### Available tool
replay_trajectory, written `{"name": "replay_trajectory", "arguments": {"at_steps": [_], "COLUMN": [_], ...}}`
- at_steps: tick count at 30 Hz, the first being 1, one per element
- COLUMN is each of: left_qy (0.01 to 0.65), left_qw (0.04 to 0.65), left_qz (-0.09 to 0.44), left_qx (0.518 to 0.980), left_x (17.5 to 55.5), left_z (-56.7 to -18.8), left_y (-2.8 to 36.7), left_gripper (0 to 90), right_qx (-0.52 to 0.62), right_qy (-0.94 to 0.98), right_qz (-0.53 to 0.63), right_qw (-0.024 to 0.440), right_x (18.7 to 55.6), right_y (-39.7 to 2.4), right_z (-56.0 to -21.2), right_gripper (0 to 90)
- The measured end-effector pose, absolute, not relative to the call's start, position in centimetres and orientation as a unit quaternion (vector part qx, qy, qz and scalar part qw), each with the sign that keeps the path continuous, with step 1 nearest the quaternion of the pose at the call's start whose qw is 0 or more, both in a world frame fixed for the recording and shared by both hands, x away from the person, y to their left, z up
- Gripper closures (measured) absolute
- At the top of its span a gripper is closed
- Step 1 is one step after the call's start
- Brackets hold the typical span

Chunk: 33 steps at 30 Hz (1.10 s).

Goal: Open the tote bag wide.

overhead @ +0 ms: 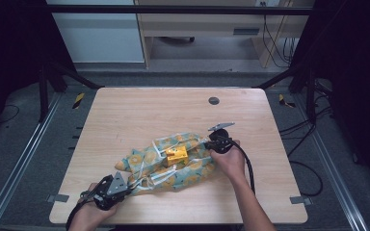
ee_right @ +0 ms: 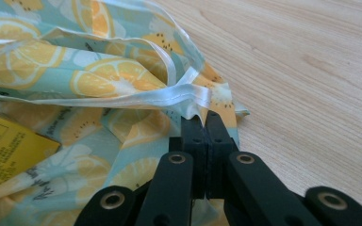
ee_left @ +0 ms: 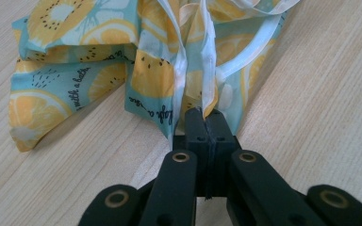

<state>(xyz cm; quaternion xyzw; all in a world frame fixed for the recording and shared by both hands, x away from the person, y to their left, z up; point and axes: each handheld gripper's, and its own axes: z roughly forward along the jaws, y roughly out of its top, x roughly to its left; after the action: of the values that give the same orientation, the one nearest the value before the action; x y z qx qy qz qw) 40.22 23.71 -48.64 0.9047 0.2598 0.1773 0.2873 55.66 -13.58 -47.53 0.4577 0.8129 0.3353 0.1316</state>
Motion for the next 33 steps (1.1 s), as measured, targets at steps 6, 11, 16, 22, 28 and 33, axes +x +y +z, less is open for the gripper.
{"name": "replay_trajectory", "arguments": {"at_steps": [6,11,16,22,28,33], "left_qy": [0.26,0.262,0.261,0.26,0.26,0.261], "left_qw": [0.285,0.286,0.285,0.287,0.288,0.291], "left_qz": [0.172,0.17,0.166,0.164,0.165,0.165], "left_qx": [0.906,0.906,0.907,0.907,0.907,0.905], "left_x": [40.25,40.15,40.15,40.14,40.04,40.01], "left_z": [-48.71,-48.72,-48.8,-48.76,-48.67,-48.52], "left_y": [23.71,23.69,23.7,23.76,23.77,23.92], "left_gripper": [90.0,90.0,90.0,90.0,90.0,90.0], "right_qx": [0.46,0.457,0.459,0.453,0.454,0.449], "right_qy": [0.813,0.816,0.815,0.817,0.817,0.821], "right_qz": [0.331,0.328,0.328,0.328,0.326,0.321], "right_qw": [0.133,0.132,0.133,0.14,0.144,0.147], "right_x": [55.83,55.93,56.0,56.16,56.22,56.16], "right_y": [-13.49,-13.5,-13.39,-13.38,-13.23,-13.24], "right_z": [-47.87,-48.03,-48.08,-48.09,-48.27,-48.24], "right_gripper": [90.0,90.0,90.0,90.0,90.0,90.0]}}
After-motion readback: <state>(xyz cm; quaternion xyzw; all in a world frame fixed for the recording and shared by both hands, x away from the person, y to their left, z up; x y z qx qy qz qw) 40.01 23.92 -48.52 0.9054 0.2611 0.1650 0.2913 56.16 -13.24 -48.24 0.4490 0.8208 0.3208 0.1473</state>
